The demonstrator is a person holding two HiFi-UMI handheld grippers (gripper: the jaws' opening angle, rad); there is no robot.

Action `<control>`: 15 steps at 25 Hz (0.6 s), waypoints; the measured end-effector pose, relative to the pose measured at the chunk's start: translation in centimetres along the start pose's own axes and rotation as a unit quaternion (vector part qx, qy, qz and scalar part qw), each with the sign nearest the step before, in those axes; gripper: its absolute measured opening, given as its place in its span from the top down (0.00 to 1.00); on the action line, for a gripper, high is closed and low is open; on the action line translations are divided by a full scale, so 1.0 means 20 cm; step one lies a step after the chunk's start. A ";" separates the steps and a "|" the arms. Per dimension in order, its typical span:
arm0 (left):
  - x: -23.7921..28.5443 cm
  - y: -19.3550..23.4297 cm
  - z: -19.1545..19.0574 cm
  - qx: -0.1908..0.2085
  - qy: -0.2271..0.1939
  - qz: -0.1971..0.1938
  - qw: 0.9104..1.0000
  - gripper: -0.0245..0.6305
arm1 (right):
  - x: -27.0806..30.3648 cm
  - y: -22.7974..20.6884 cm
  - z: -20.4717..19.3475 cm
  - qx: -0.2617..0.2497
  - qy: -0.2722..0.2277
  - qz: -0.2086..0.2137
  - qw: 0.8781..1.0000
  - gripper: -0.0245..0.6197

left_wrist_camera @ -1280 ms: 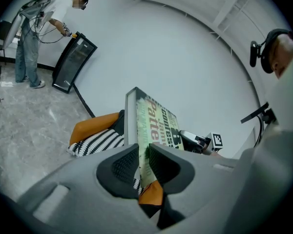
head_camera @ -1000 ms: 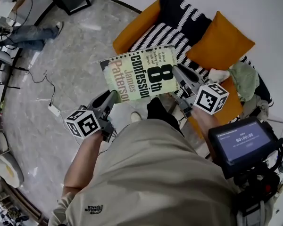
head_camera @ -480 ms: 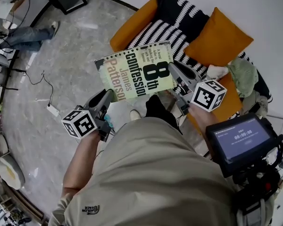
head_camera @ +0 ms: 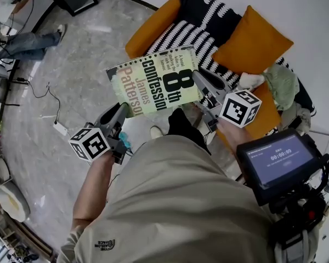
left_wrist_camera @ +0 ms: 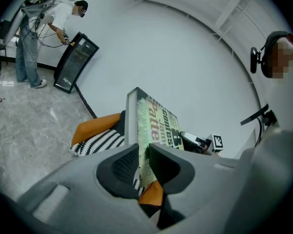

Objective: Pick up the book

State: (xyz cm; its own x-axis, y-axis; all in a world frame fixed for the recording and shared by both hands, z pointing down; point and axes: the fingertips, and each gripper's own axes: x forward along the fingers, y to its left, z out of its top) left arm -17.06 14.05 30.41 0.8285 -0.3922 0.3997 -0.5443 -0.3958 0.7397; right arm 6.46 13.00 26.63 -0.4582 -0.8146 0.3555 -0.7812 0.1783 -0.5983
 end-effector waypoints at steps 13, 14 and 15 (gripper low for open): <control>0.01 0.00 -0.01 -0.003 0.010 0.001 1.000 0.86 | -0.01 -0.01 0.00 0.003 -0.002 -0.004 1.000 0.84; 0.02 0.00 -0.01 -0.004 0.010 0.000 1.000 0.86 | -0.01 -0.01 0.00 0.003 -0.002 -0.005 1.000 0.84; 0.02 0.00 -0.01 -0.004 0.010 0.000 1.000 0.86 | -0.01 -0.01 0.00 0.003 -0.002 -0.006 1.000 0.84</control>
State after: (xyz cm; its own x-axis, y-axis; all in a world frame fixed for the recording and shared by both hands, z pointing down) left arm -16.75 14.08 30.78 0.8309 -0.3749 0.4112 -0.5435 -0.3887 0.7440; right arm 6.74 13.14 26.77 -0.4476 -0.8190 0.3589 -0.7833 0.1654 -0.5993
